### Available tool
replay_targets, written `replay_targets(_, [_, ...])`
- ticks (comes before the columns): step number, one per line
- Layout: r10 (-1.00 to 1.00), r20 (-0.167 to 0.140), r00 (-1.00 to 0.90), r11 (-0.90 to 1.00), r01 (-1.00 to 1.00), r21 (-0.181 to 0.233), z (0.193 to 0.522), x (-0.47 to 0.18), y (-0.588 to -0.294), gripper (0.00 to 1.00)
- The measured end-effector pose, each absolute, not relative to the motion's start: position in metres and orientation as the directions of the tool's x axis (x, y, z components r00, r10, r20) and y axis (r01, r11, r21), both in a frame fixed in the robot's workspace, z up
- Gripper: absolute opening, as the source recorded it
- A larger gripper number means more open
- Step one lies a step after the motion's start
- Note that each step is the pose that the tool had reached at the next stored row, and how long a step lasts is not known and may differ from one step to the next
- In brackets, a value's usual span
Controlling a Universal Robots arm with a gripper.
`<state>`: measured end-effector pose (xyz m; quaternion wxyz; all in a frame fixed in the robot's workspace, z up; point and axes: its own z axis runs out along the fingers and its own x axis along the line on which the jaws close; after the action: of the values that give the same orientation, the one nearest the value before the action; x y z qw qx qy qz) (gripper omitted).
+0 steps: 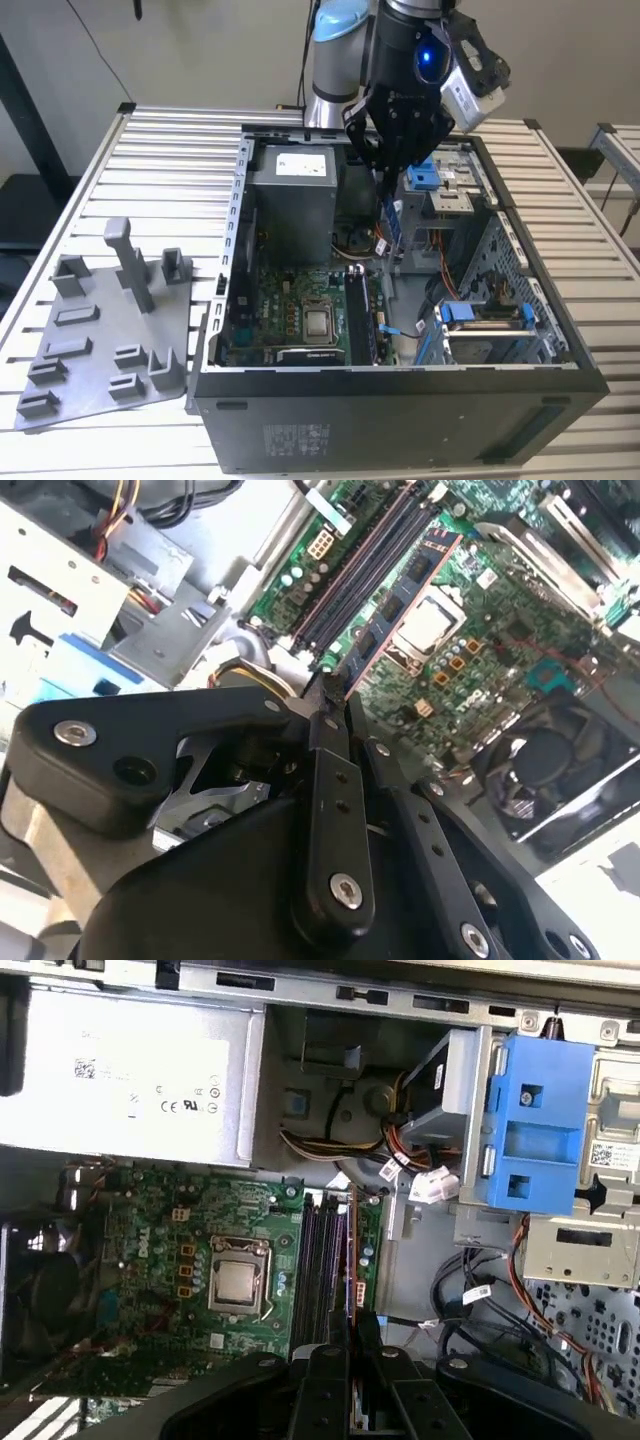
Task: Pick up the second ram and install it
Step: 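Insert the second ram into the second slot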
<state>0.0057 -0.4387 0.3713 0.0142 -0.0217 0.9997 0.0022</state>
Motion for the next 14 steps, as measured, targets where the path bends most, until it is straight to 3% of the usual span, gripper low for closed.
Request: replay_targets(14, [0.071,-0.029,-0.997,0.997,0.071,0.004,0.3705,0.0055,-0.4387,0.15])
